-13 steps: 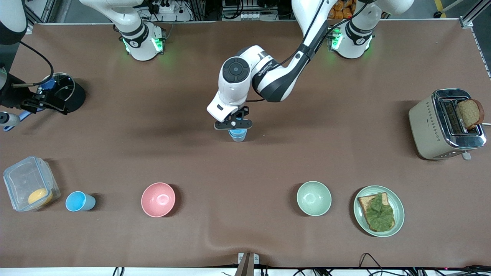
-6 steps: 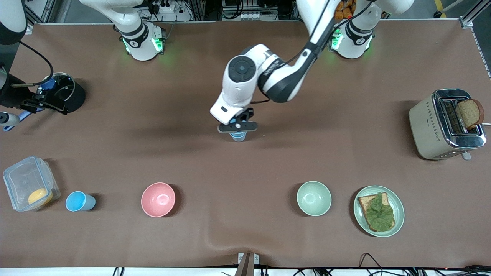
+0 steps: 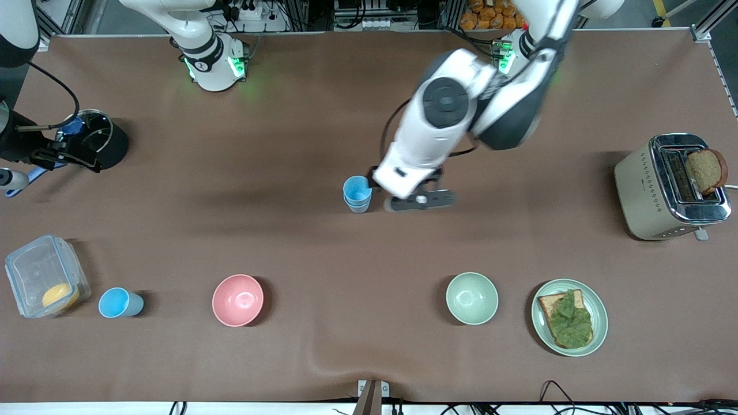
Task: Stack blue cups with both arms
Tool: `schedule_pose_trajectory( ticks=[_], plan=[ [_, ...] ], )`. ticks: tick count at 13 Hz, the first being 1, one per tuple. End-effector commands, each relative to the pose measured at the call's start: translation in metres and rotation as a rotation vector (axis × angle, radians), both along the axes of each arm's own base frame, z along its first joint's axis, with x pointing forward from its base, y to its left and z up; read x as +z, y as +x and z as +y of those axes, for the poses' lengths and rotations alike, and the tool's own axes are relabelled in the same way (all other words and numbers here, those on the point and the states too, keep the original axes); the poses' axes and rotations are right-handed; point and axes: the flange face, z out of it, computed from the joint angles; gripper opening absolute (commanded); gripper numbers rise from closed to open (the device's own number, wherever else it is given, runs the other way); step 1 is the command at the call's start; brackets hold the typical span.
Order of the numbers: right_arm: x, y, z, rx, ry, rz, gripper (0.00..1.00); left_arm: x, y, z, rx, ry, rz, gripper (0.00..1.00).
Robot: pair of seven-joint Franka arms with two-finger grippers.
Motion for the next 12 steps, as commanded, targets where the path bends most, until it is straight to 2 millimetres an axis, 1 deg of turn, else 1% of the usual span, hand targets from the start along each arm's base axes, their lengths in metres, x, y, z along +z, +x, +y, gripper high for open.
schedule_pose_trajectory(
  ticks=[1, 2, 4, 6, 8, 10, 12],
  plan=[
    [0.004, -0.001, -0.005, 0.005, -0.014, 0.003, 1.0, 0.034, -0.006, 0.072, 0.045, 0.021, 0.039, 1.0],
    [0.004, -0.001, -0.005, 0.003, -0.015, 0.003, 1.0, 0.049, -0.007, 0.101, 0.05, 0.04, 0.029, 1.0],
    [0.004, -0.001, -0.004, 0.005, -0.015, 0.003, 1.0, 0.079, -0.013, 0.143, -0.048, 0.074, -0.027, 1.0],
    [0.004, -0.001, -0.006, 0.001, -0.015, 0.003, 1.0, 0.102, -0.016, 0.189, -0.062, 0.094, -0.053, 1.0],
    [0.004, -0.001, -0.006, 0.001, -0.015, 0.003, 1.0, 0.114, -0.021, 0.235, -0.134, 0.089, -0.063, 1.0],
    [0.003, -0.001, -0.006, 0.001, -0.014, 0.004, 1.0, 0.126, -0.031, 0.277, -0.114, 0.083, -0.077, 1.0],
    [0.004, -0.001, -0.005, 0.001, -0.013, 0.003, 1.0, 0.13, -0.041, 0.304, -0.109, 0.092, -0.074, 1.0]
  ],
)
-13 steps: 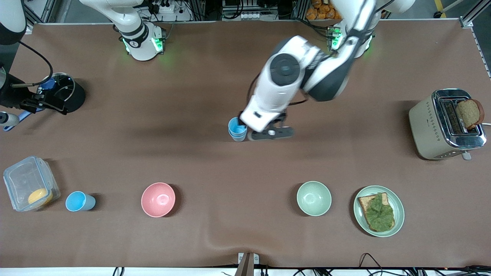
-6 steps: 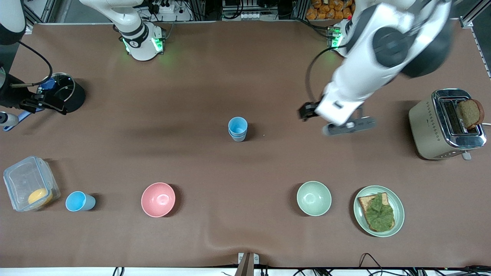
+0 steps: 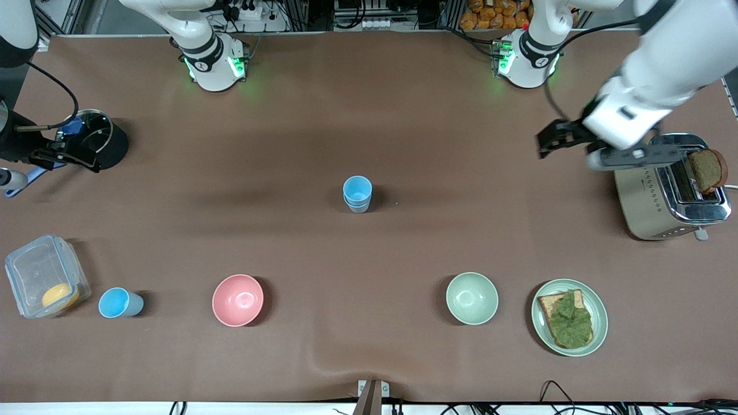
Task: Stack blue cups with both arms
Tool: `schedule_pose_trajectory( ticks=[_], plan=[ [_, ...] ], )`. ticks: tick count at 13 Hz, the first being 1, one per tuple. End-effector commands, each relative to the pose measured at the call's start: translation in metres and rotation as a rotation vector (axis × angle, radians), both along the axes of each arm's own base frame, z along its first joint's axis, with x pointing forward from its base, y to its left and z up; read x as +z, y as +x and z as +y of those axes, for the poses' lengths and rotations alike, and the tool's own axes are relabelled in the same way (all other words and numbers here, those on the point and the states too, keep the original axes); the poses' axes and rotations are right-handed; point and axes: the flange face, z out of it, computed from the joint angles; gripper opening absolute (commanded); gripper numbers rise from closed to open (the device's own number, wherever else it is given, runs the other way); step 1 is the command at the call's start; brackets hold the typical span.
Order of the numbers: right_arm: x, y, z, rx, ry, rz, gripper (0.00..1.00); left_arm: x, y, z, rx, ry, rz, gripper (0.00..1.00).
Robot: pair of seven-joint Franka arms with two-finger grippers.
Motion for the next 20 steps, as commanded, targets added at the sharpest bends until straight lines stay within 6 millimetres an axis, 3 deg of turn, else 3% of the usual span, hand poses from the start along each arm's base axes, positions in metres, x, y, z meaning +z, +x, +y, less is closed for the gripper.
schedule_pose_trajectory(
  ticks=[1, 6, 12, 20],
  plan=[
    [0.003, -0.001, -0.004, 0.004, -0.014, 0.004, 1.0, 0.002, -0.024, 0.024, -0.047, 0.038, -0.008, 1.0],
    [0.003, -0.001, -0.004, 0.005, -0.012, 0.004, 1.0, 0.004, -0.022, 0.065, -0.116, 0.078, -0.009, 1.0],
    [0.003, -0.001, -0.004, 0.004, -0.014, 0.004, 1.0, 0.01, -0.023, 0.057, -0.103, 0.082, 0.011, 1.0],
    [0.003, -0.001, -0.004, 0.004, -0.012, 0.004, 1.0, 0.012, -0.023, 0.065, -0.088, 0.082, 0.01, 1.0]
  ],
)
